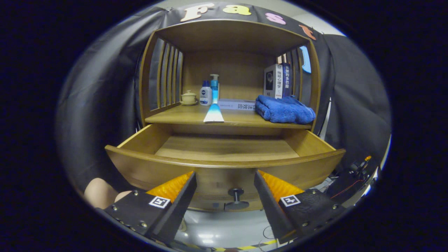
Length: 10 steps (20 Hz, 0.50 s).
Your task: Pull open the drawer, take out the items inside it, and place them on the countertop above the cabinet.
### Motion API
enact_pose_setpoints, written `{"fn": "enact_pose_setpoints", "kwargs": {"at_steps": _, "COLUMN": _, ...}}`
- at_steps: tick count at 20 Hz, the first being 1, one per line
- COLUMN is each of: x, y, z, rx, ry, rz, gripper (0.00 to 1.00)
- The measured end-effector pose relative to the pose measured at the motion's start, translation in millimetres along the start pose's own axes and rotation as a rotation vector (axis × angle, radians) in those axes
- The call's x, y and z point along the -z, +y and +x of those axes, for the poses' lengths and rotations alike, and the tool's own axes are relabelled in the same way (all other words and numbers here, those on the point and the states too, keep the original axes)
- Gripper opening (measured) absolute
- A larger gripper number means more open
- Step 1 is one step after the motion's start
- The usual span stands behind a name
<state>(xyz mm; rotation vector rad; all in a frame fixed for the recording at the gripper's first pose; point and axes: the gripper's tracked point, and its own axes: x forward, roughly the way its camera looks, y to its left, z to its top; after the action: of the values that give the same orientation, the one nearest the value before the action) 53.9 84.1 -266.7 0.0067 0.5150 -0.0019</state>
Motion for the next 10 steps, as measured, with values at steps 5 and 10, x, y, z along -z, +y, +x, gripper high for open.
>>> {"fn": "enact_pose_setpoints", "kwargs": {"at_steps": 5, "x": 4, "y": -1, "z": 4, "rx": -0.002, "ry": -0.006, "rz": 0.009, "gripper": 0.98}}
{"fn": "enact_pose_setpoints", "kwargs": {"at_steps": 10, "x": -6, "y": -1, "z": 7, "rx": -0.004, "ry": -0.03, "rz": 0.009, "gripper": 0.98}}
